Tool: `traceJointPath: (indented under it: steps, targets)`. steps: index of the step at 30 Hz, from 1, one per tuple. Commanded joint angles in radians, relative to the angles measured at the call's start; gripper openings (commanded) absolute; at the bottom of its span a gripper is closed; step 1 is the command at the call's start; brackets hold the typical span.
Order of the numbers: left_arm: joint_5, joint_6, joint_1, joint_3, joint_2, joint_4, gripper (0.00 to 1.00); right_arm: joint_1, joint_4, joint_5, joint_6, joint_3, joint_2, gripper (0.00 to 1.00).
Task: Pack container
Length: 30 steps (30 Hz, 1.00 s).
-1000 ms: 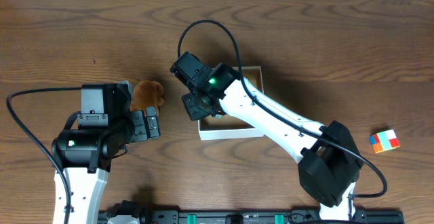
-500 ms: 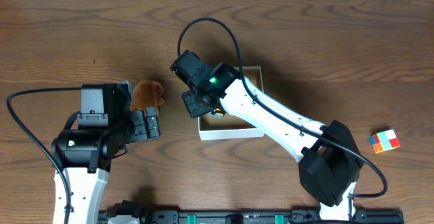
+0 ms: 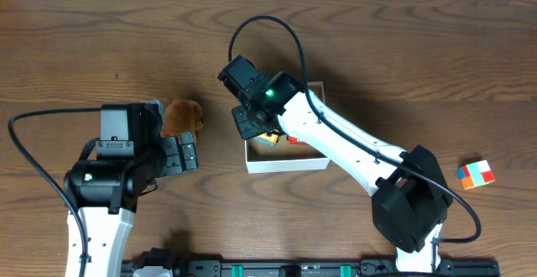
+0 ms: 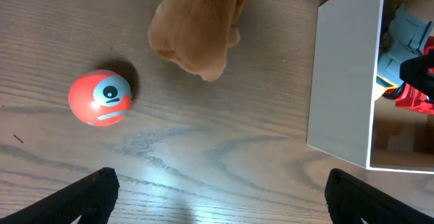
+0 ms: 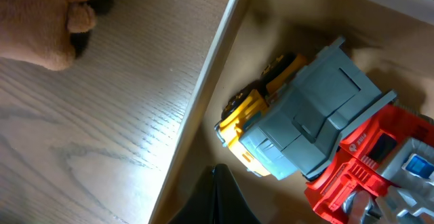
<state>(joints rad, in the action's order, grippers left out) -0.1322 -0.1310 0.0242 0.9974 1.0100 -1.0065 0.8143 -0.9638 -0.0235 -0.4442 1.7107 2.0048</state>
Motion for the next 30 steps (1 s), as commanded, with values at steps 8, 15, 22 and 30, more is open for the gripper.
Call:
traceJointPath:
  steps: [8,15,22,30]
  targets:
    - [-0.01,-0.002,0.001,0.016,0.002,-0.003,0.98,-0.002,0.015,-0.013,-0.031,-0.006,0.078,0.01]
    - [-0.01,-0.002,0.001,0.016,0.002,-0.003,0.98,-0.003,0.04,-0.014,-0.035,-0.006,0.119,0.01]
    - [-0.01,-0.002,0.001,0.016,0.002,-0.003,0.98,-0.009,0.006,-0.142,-0.107,-0.006,0.14,0.01]
    - [-0.01,-0.002,0.001,0.016,0.002,-0.003,0.98,-0.048,-0.058,-0.235,-0.206,-0.006,0.14,0.02]
